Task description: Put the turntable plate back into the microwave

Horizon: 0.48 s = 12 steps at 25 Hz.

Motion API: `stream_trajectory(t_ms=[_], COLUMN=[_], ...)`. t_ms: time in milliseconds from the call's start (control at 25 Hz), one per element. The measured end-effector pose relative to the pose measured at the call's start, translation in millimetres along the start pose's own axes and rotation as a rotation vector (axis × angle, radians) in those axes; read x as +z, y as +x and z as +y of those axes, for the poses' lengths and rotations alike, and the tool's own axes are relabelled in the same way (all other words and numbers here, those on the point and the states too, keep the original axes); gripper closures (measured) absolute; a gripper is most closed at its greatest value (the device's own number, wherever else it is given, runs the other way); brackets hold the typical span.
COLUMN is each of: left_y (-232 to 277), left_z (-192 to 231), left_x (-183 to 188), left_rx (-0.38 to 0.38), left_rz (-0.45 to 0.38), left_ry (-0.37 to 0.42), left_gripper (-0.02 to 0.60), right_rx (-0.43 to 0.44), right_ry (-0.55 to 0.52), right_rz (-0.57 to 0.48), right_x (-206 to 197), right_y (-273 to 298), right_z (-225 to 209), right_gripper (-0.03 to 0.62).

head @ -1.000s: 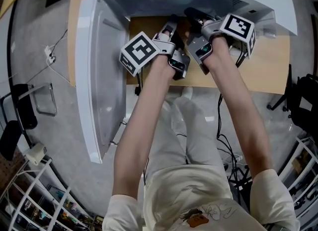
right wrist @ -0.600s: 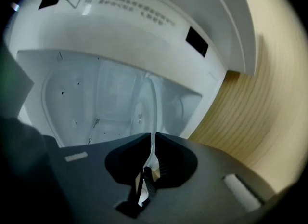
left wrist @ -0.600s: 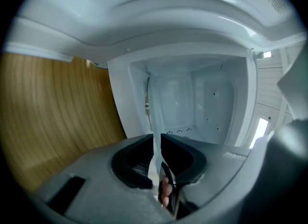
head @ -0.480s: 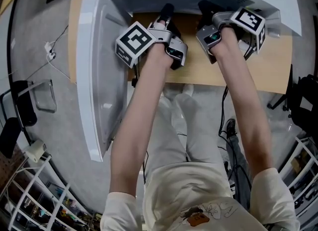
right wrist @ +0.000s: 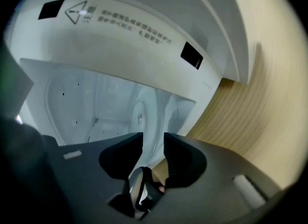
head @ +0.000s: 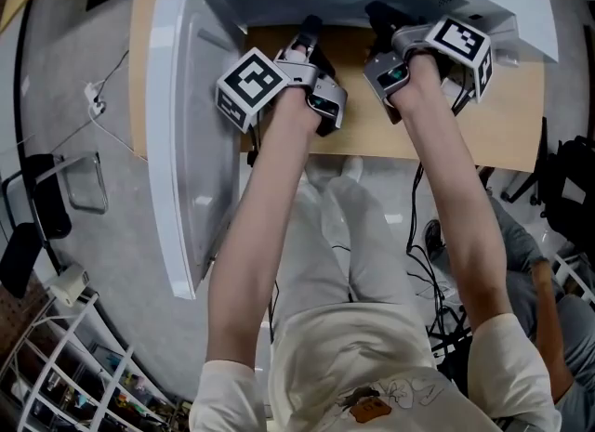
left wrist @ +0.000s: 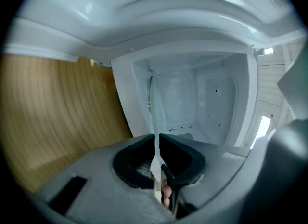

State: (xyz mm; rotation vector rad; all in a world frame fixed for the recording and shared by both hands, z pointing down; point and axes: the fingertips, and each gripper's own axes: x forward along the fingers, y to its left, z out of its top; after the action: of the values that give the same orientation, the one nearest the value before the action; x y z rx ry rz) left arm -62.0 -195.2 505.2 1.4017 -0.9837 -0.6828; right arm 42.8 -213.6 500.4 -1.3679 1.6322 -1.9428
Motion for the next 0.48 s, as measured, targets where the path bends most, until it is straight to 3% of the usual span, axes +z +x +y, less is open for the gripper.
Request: stream_trajectory(t_ms=[160,280,360,480], left_y=[-8,-16,-23,-38], left_z=[1,-5,-15,-37], left_x=[-7,-15,-25,-45], left_rx=[0.016,0.03,0.034,0.035], left_rz=[0.019,0.048,0.081,0.157], left_ry=[0.01,0.047,0.113,0.278], left_gripper=[0.563,0.563,0.586,0.586], right_rx=[0.004,-0.008,-0.011,0.005], right_ry=[0.016,0.005,-0.069,-0.241], right_rz=[0.008,0.034,0.046,0.048], right_x=[-7,-18,-25,-33], right_y=[-9,-20,-32,-56], right_z=[-5,-11,-10,0], right_gripper=[0.376,0.384,0.456,0.57])
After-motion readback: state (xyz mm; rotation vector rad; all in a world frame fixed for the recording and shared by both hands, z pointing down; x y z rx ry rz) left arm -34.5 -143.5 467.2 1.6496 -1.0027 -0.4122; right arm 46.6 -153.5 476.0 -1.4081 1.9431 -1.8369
